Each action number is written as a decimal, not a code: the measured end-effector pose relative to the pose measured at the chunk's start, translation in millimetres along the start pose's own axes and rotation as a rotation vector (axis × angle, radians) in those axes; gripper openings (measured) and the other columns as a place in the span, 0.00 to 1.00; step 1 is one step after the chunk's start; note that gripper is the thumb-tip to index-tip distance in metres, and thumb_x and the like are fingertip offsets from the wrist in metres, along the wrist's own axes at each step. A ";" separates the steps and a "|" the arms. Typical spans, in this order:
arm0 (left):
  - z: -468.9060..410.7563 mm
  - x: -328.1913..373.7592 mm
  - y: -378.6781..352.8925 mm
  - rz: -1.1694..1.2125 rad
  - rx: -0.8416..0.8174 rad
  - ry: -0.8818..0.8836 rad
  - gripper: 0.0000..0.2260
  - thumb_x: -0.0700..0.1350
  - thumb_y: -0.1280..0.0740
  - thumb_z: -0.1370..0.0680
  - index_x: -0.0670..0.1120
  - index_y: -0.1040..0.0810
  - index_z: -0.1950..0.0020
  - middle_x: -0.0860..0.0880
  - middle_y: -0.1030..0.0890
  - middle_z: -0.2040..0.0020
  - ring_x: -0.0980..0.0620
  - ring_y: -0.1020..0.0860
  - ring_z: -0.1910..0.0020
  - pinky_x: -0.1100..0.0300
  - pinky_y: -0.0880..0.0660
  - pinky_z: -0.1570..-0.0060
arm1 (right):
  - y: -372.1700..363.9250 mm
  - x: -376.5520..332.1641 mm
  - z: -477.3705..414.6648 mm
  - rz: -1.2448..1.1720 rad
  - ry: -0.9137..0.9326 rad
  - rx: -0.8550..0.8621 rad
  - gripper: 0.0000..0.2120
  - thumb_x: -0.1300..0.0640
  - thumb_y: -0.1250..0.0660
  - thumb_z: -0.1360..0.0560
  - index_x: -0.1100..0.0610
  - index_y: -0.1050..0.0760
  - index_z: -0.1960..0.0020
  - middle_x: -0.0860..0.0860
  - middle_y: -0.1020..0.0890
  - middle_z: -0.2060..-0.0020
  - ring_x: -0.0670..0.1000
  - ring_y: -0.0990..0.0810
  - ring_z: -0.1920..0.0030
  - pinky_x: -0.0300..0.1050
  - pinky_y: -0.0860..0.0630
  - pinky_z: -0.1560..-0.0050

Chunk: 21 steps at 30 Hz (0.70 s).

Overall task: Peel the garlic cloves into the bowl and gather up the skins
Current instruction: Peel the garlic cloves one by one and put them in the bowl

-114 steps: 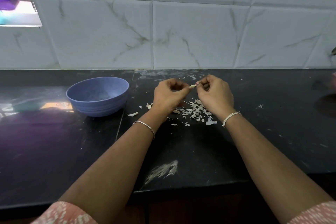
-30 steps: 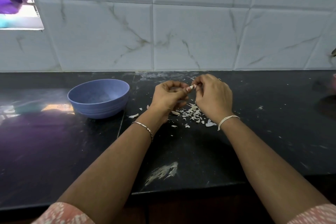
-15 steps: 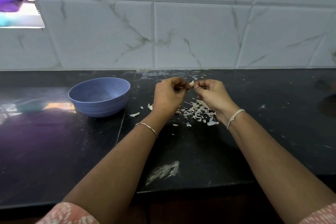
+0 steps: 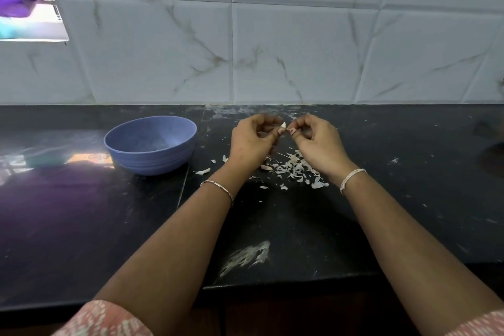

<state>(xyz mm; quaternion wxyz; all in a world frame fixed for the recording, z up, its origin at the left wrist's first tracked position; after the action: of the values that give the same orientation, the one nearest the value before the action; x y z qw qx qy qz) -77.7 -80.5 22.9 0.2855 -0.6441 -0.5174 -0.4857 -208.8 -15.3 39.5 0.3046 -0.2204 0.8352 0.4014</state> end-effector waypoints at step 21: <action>8.2 -19.9 -14.9 0.570 -0.179 0.333 0.09 0.38 0.39 0.18 0.46 0.20 0.44 0.49 0.16 0.55 0.55 0.20 0.63 0.61 0.20 0.65 | 1.7 -3.4 2.2 0.207 0.147 -0.143 0.07 0.64 0.32 0.25 0.52 0.22 0.54 0.43 0.19 0.65 0.42 0.20 0.63 0.44 0.22 0.54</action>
<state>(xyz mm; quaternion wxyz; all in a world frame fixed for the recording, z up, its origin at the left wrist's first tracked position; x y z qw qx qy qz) -88.9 -76.6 -0.4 0.4327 -0.6970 -0.2183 -0.5285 -206.7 -12.1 41.7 0.1831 -0.1832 0.8427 0.4720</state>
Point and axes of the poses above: each hand's wrist, its own z-axis away from the middle knuckle, its own y-axis out of the back of the hand, x = y × z, the point moved 9 cm from there along -z, towards the middle knuckle
